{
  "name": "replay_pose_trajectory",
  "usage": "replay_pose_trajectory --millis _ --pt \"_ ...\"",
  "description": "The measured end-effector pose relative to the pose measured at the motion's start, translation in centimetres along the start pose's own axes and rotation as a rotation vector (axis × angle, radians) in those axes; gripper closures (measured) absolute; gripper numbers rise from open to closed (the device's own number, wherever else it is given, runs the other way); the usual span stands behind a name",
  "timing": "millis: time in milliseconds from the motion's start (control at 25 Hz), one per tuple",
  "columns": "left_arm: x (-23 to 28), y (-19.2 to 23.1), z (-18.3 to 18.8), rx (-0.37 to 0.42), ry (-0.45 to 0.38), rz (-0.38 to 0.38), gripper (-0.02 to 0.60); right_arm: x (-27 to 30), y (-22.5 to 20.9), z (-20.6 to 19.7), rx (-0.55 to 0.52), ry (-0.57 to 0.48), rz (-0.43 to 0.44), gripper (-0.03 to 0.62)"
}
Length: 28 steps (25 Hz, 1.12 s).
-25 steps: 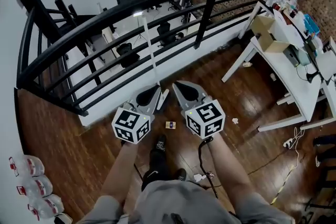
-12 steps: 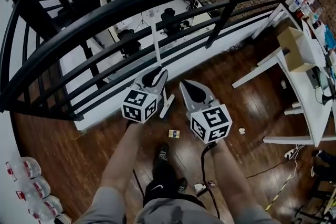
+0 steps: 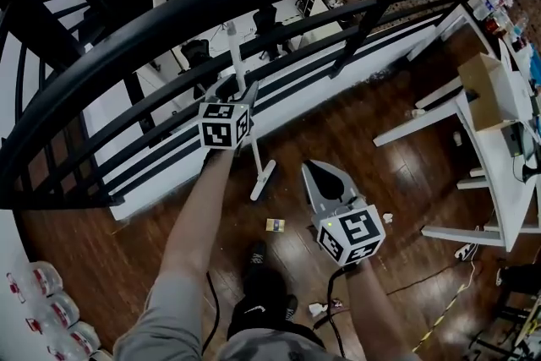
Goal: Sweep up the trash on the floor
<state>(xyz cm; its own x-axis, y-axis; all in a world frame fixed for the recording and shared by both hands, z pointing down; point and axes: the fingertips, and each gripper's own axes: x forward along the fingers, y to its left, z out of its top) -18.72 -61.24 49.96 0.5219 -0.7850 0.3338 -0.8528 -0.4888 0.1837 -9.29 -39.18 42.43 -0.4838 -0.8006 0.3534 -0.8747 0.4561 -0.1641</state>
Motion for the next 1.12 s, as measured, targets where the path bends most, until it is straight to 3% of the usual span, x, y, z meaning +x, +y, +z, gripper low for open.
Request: replay_pose_trajectory --millis 320,640,720,1120 --pt "2.9 1.5 -1.1 -0.027 0.015 0.062 0.405 -0.7 -2.6 -0.1 0.033 0.004 -0.043 0.594" --pt "5.6 2.4 -1.9 0.009 0.063 0.041 0.407 -1.1 -3.7 -1.4 0.052 0.029 -0.074 0.594" --pt "5.8 2.3 -2.0 0.023 0.076 0.024 0.502 -1.3 -4.0 -1.6 0.06 0.032 -0.084 0.594" --pt "-0.7 -1.8 -1.7 0.052 0.044 -0.084 0.492 -3.6 -2.7 -1.1 0.079 0.021 -0.087 0.594"
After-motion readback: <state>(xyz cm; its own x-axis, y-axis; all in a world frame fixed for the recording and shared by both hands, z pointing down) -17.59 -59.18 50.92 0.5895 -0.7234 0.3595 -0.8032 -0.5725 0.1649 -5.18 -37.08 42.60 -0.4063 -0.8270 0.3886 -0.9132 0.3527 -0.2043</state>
